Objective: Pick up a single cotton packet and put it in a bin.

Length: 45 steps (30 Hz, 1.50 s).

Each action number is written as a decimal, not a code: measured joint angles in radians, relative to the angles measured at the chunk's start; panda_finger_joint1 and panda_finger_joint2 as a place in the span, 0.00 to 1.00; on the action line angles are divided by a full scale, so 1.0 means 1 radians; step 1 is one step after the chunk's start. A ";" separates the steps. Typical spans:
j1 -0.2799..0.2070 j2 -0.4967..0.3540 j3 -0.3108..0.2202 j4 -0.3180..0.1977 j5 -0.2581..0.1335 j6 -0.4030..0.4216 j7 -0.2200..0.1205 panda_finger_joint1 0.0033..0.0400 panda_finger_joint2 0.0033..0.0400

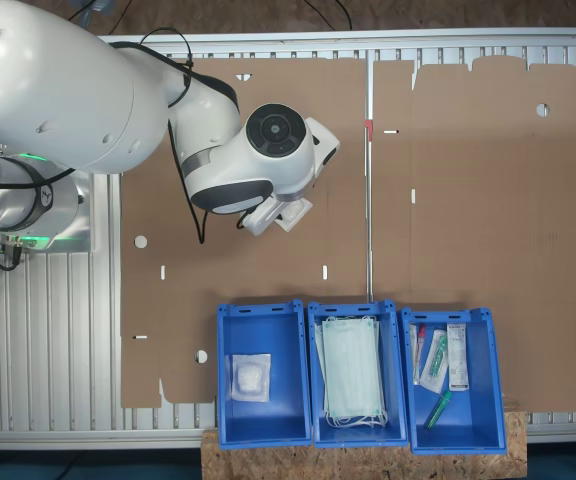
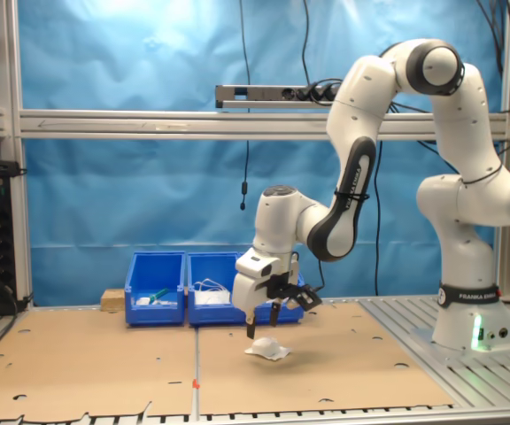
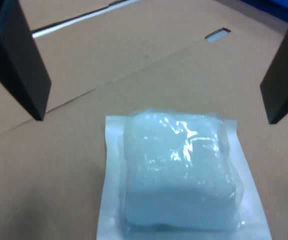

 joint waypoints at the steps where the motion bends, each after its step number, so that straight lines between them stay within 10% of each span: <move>1: -0.007 0.002 0.009 -0.002 0.003 0.002 -0.001 1.00 1.00; 23: -0.156 0.094 0.162 0.006 0.023 0.047 -0.004 1.00 1.00; 45: -0.222 0.118 0.208 0.029 0.026 0.069 -0.006 1.00 1.00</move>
